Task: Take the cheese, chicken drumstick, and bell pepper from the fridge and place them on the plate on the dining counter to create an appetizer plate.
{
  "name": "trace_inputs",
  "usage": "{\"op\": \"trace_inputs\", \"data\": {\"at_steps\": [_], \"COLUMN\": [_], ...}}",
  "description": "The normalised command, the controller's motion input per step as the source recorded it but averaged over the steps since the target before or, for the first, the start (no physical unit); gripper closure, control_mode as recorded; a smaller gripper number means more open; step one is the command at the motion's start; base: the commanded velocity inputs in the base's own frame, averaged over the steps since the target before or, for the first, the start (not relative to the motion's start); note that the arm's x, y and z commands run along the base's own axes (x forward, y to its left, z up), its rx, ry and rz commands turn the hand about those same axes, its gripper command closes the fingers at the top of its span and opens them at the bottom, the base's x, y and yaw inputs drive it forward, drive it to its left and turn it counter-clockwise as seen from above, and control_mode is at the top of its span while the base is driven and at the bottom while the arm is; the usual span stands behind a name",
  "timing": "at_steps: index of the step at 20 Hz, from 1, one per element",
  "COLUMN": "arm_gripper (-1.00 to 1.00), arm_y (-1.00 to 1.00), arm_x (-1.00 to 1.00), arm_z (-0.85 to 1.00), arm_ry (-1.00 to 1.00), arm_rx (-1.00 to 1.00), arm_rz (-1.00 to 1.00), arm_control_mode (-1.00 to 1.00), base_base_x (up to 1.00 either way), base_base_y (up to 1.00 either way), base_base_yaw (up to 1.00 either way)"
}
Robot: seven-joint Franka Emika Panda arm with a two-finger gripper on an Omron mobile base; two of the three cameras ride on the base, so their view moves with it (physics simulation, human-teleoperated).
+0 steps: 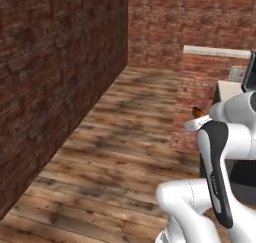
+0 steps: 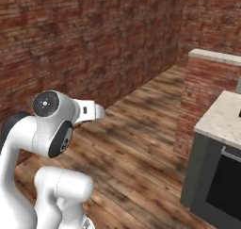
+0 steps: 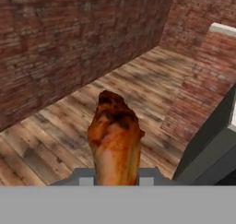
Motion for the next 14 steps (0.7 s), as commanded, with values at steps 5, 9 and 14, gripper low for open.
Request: {"op": "trace_inputs", "data": {"at_steps": [5, 9, 14], "arm_gripper": [1.0, 1.0, 1.0], "arm_y": [0.0, 0.0, 0.0], "arm_x": [0.0, 0.0, 0.0], "arm_z": [0.0, 0.0, 0.0], "arm_ry": [0.0, 0.0, 0.0], "arm_rx": [0.0, 0.0, 0.0], "arm_rz": [0.0, 0.0, 0.0], "arm_control_mode": [1.0, 1.0, 1.0], "base_base_x": [1.0, 1.0, 1.0], "base_base_y": [0.79, 0.81, 0.68], "base_base_yaw": [-0.38, -0.32, -0.34]}}
